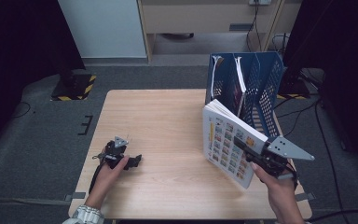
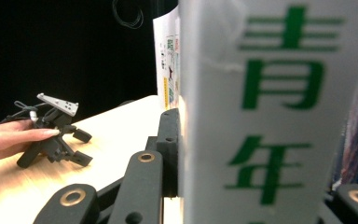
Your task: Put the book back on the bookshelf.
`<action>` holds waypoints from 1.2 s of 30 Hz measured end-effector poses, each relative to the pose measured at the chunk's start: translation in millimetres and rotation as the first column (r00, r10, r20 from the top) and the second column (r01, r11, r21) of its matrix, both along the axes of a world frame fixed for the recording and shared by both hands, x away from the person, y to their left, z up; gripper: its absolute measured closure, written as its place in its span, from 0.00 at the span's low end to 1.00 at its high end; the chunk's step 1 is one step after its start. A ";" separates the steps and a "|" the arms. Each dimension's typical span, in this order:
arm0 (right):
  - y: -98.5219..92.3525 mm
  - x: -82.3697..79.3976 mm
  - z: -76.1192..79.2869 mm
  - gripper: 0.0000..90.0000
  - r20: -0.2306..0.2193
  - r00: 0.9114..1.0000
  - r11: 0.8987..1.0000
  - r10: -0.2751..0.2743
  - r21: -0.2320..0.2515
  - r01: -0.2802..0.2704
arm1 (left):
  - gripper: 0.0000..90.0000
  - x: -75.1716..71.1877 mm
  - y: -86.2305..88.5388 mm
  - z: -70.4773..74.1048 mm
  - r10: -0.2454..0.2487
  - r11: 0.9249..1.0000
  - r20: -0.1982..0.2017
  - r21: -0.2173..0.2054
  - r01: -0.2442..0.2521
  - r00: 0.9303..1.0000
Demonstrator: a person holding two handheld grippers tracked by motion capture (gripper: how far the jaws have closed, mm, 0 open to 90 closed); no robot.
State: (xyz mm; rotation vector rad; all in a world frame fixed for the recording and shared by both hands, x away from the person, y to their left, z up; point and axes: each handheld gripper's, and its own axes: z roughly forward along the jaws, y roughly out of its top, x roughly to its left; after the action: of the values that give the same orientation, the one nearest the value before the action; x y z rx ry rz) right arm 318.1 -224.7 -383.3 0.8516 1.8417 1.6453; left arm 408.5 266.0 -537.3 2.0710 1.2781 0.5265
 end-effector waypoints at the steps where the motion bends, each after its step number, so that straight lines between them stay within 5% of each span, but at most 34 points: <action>1: -1.1 0.2 0.0 0.82 -0.001 1.000 1.000 -0.004 0.002 0.004 | 0.00 0.1 0.0 0.0 -0.001 1.000 0.000 -0.001 0.001 1.000; 36: -49.4 -4.2 2.8 0.82 -0.009 0.991 0.990 -0.137 0.035 0.137 | 0.00 1.2 0.3 -0.1 -0.006 1.000 -0.001 -0.001 0.006 1.000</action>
State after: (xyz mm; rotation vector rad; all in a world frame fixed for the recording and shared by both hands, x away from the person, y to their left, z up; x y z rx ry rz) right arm 313.9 -274.1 -380.5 0.9777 1.7226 1.5957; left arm 409.7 266.3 -537.4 2.0737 1.2716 0.5217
